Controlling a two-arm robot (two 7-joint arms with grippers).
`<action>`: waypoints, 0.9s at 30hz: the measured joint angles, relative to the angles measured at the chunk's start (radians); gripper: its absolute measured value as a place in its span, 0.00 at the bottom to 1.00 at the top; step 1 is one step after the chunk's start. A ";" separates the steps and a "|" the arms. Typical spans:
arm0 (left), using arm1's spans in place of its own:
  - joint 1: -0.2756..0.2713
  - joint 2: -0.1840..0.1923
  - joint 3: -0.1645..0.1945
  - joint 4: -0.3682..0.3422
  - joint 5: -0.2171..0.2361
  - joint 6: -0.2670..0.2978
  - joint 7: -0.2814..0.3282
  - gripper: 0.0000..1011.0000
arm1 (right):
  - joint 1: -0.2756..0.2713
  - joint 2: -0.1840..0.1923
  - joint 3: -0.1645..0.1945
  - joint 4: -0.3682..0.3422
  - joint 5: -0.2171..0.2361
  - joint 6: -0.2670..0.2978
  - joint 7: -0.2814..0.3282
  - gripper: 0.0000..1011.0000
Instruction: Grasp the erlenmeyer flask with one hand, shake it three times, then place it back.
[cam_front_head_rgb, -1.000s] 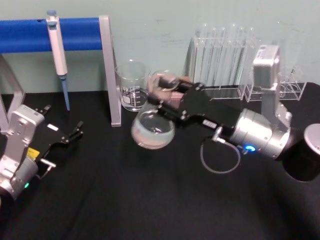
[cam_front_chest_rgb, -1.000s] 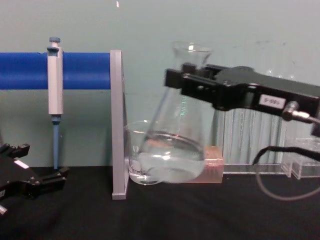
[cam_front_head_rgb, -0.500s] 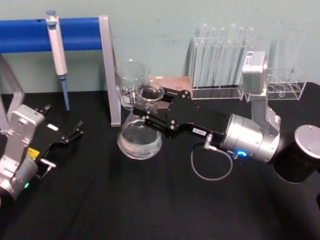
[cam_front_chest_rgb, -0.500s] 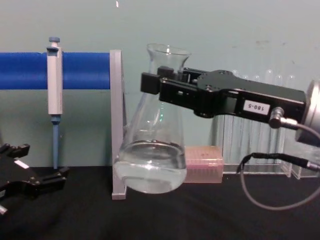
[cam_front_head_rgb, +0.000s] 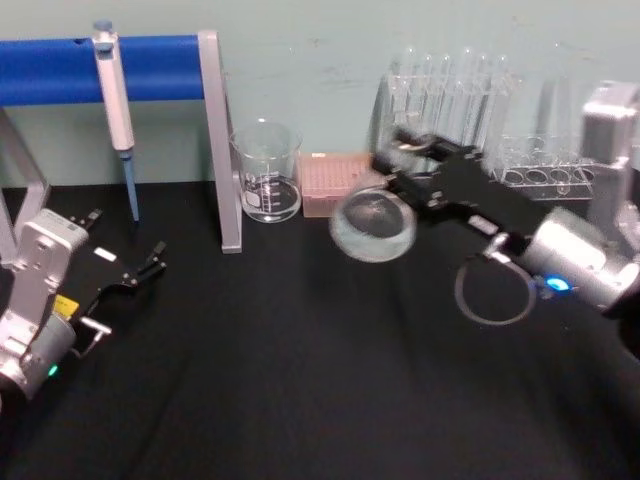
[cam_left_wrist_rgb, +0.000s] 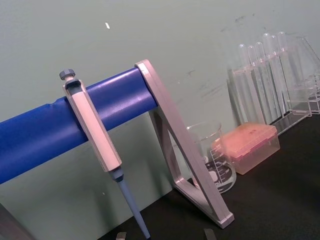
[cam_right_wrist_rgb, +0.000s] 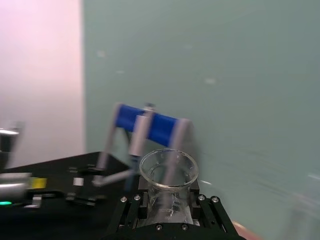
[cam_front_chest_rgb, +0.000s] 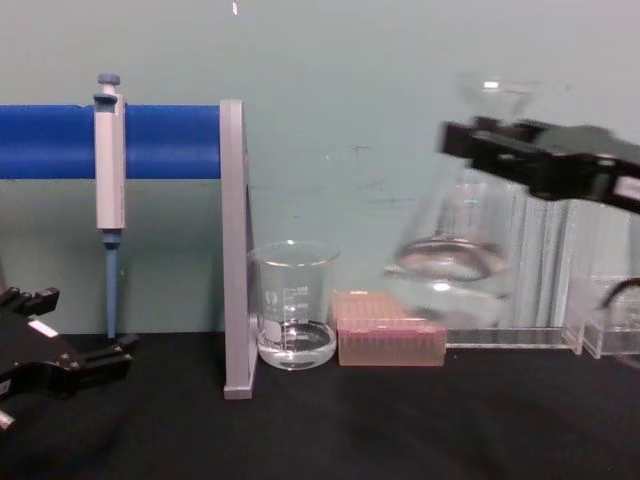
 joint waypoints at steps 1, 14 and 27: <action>0.000 0.000 0.000 0.000 0.000 0.000 0.000 0.99 | -0.008 0.005 0.011 -0.004 -0.001 0.000 -0.013 0.45; 0.000 0.000 0.000 0.000 0.000 0.000 0.000 0.99 | -0.159 0.054 0.185 -0.076 -0.031 0.010 -0.197 0.45; 0.000 0.000 0.000 0.000 0.000 0.000 0.000 0.99 | -0.167 0.030 0.215 -0.074 -0.054 0.032 -0.189 0.45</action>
